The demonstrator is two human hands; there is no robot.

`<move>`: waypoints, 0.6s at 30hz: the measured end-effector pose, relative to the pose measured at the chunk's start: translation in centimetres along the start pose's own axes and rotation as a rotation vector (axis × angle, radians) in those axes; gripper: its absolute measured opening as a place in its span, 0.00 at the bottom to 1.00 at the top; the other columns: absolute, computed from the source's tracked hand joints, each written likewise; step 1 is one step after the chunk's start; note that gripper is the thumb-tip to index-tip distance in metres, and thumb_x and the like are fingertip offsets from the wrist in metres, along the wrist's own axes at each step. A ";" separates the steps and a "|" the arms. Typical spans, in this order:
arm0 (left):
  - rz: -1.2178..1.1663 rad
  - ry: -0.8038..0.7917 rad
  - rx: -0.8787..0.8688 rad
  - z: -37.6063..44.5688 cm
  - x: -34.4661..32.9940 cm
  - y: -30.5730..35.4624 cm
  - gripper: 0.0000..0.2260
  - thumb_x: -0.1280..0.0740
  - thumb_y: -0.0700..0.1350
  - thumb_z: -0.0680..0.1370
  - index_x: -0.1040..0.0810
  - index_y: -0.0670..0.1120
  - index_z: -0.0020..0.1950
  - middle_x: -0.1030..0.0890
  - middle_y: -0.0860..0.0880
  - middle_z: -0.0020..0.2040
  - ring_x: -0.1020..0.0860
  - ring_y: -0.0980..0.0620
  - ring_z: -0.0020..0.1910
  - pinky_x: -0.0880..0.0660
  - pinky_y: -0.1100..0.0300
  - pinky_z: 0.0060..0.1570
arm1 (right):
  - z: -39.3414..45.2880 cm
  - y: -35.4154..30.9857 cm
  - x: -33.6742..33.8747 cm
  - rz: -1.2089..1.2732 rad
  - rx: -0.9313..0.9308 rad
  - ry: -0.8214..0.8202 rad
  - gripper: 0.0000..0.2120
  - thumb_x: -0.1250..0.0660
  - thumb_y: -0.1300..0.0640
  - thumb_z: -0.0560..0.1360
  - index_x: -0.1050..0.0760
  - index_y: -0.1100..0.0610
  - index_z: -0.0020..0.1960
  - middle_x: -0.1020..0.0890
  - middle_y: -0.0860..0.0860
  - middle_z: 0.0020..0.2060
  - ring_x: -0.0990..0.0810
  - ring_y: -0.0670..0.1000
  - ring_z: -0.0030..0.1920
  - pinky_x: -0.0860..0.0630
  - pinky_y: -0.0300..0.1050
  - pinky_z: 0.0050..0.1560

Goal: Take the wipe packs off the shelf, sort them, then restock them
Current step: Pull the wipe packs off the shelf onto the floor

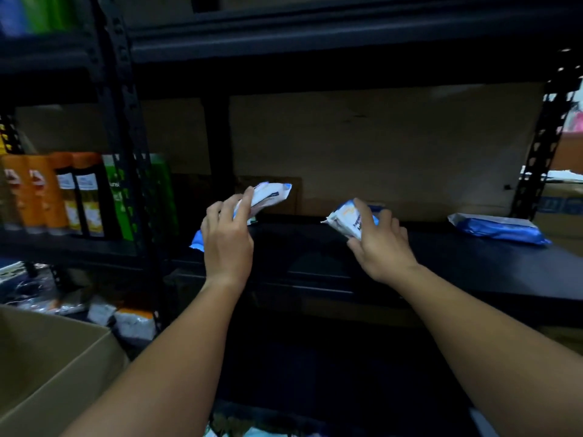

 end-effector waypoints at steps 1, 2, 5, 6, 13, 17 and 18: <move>-0.009 0.024 -0.012 -0.7 1.2 0.9 0.29 0.33 0.30 0.76 0.28 0.48 0.75 0.22 0.48 0.65 0.27 0.42 0.60 0.28 0.45 0.55 | -1.4 -0.3 0.7 0.002 0.006 0.040 0.37 0.39 0.45 0.80 0.55 0.48 0.81 0.33 0.61 0.63 0.31 0.61 0.57 0.33 0.56 0.61; -0.014 0.036 -0.030 -1.6 2.3 1.7 0.29 0.34 0.30 0.76 0.28 0.48 0.75 0.22 0.48 0.65 0.26 0.42 0.60 0.28 0.46 0.54 | -2.8 -0.6 1.2 -0.003 0.008 0.077 0.37 0.38 0.46 0.79 0.54 0.49 0.81 0.32 0.60 0.61 0.30 0.61 0.56 0.33 0.57 0.59; -0.008 0.042 -0.086 -5.2 5.2 3.6 0.30 0.35 0.29 0.74 0.28 0.48 0.75 0.22 0.47 0.63 0.26 0.44 0.59 0.28 0.47 0.53 | -7.1 -1.0 2.0 -0.010 -0.010 0.126 0.37 0.38 0.46 0.77 0.51 0.49 0.81 0.31 0.58 0.58 0.30 0.60 0.53 0.33 0.57 0.57; -0.008 0.033 -0.090 -6.7 6.0 4.1 0.30 0.35 0.29 0.74 0.27 0.48 0.75 0.22 0.47 0.63 0.26 0.44 0.58 0.28 0.47 0.54 | -8.8 -1.0 2.0 -0.005 -0.030 0.123 0.38 0.37 0.46 0.76 0.51 0.49 0.81 0.31 0.58 0.58 0.30 0.60 0.53 0.33 0.57 0.58; -0.057 -0.067 -0.116 -16.6 9.3 6.3 0.32 0.34 0.26 0.72 0.26 0.46 0.74 0.21 0.46 0.62 0.25 0.43 0.57 0.28 0.47 0.55 | -19.0 0.4 -0.6 0.019 -0.103 0.032 0.37 0.37 0.44 0.74 0.46 0.51 0.78 0.31 0.55 0.61 0.29 0.57 0.57 0.33 0.55 0.59; -0.082 -0.141 -0.124 -21.1 10.4 7.3 0.32 0.36 0.25 0.71 0.26 0.45 0.73 0.21 0.46 0.61 0.25 0.42 0.56 0.28 0.47 0.57 | -23.5 1.0 -2.8 0.006 -0.151 0.002 0.31 0.37 0.44 0.74 0.39 0.52 0.73 0.29 0.54 0.59 0.29 0.57 0.55 0.34 0.54 0.57; -0.089 -0.165 -0.121 -22.2 10.5 7.5 0.32 0.36 0.25 0.71 0.26 0.45 0.73 0.21 0.46 0.62 0.25 0.41 0.56 0.28 0.47 0.57 | -24.6 1.1 -3.5 0.006 -0.164 -0.021 0.30 0.36 0.44 0.74 0.38 0.53 0.72 0.29 0.54 0.59 0.29 0.58 0.56 0.34 0.55 0.56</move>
Point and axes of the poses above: each hand's wrist, its own z-axis towards the middle knuckle, its own x-axis out of the back of the hand, y = z × x, the point moved 2 cm from there along z, towards the middle knuckle
